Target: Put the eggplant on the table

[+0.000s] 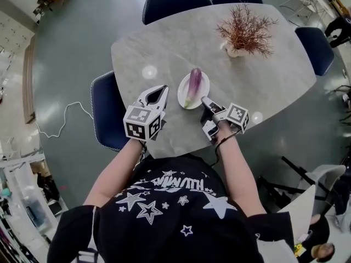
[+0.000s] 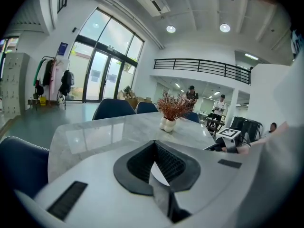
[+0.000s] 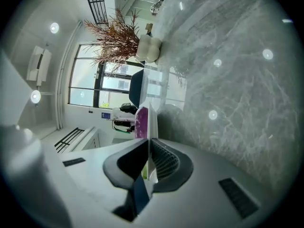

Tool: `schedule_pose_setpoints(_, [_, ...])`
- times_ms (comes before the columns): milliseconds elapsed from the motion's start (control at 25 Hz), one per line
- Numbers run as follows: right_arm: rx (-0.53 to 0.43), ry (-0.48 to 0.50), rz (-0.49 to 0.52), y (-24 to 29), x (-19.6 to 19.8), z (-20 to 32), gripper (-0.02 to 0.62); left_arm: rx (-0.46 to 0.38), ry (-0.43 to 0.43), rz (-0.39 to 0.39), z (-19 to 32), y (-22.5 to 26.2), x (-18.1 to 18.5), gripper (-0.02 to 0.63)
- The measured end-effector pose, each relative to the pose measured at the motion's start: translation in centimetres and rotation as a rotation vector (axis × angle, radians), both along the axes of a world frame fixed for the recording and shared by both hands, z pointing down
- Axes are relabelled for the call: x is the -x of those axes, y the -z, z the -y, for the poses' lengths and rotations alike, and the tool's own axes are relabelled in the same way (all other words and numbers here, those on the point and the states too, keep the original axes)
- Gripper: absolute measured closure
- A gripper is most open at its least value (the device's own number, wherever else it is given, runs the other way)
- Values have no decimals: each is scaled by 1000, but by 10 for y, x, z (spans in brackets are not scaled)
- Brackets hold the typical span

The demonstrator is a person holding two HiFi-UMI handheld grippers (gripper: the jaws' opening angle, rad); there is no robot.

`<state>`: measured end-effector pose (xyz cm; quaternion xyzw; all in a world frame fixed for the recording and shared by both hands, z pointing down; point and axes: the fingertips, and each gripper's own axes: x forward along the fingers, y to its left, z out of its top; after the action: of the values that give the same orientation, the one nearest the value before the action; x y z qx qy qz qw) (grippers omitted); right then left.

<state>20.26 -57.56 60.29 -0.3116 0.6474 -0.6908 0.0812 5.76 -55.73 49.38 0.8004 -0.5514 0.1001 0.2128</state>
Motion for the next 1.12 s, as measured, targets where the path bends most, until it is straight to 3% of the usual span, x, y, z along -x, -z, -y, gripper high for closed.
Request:
schedule_pose_setpoints(520, [-34, 59, -150, -18, -4, 8, 574, 113, 6, -5, 6, -49, -11, 598])
schedule_pose_setpoints(720, [-54, 110, -285, -24, -7, 9, 573, 131, 11, 1, 4, -57, -9, 598])
schedule_pose_setpoints(1120, [-40, 130, -319, -26, -8, 7, 571, 132, 26, -2, -2, -58, -3, 599])
